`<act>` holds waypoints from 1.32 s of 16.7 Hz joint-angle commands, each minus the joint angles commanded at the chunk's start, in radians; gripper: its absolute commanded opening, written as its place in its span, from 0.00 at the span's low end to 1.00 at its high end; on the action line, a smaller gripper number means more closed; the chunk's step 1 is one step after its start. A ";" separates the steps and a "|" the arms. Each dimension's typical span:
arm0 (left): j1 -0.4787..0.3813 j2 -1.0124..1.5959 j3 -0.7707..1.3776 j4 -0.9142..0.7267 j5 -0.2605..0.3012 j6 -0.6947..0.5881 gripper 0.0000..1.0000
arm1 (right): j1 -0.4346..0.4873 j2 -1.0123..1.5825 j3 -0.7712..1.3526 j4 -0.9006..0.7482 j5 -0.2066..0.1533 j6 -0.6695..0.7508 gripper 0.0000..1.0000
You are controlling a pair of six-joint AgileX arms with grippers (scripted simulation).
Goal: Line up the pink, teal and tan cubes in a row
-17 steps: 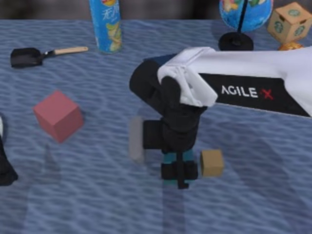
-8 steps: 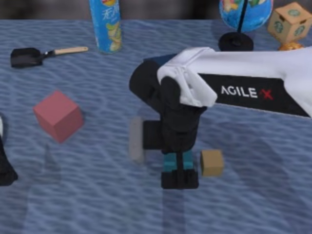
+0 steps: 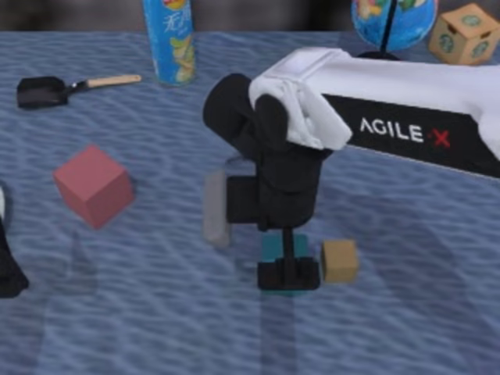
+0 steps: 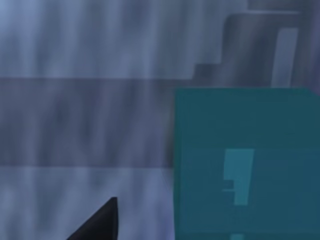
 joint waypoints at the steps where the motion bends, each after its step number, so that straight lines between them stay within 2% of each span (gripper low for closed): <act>1: 0.000 0.000 0.000 0.000 0.000 0.000 1.00 | 0.002 -0.010 0.028 -0.042 0.000 -0.001 1.00; 5: 0.000 0.000 0.000 0.000 0.000 0.000 1.00 | 0.006 -0.038 0.092 -0.128 0.000 -0.004 1.00; 12: -0.009 0.059 0.059 -0.043 0.002 0.020 1.00 | -0.027 -0.095 0.044 -0.075 -0.004 0.018 1.00; 17: -0.038 0.369 0.346 -0.236 0.004 0.111 1.00 | -0.156 -0.394 -0.199 0.124 -0.021 0.127 1.00; 22: -0.077 0.890 0.750 -0.515 0.001 0.242 1.00 | -0.336 -0.863 -0.603 0.381 -0.039 0.300 1.00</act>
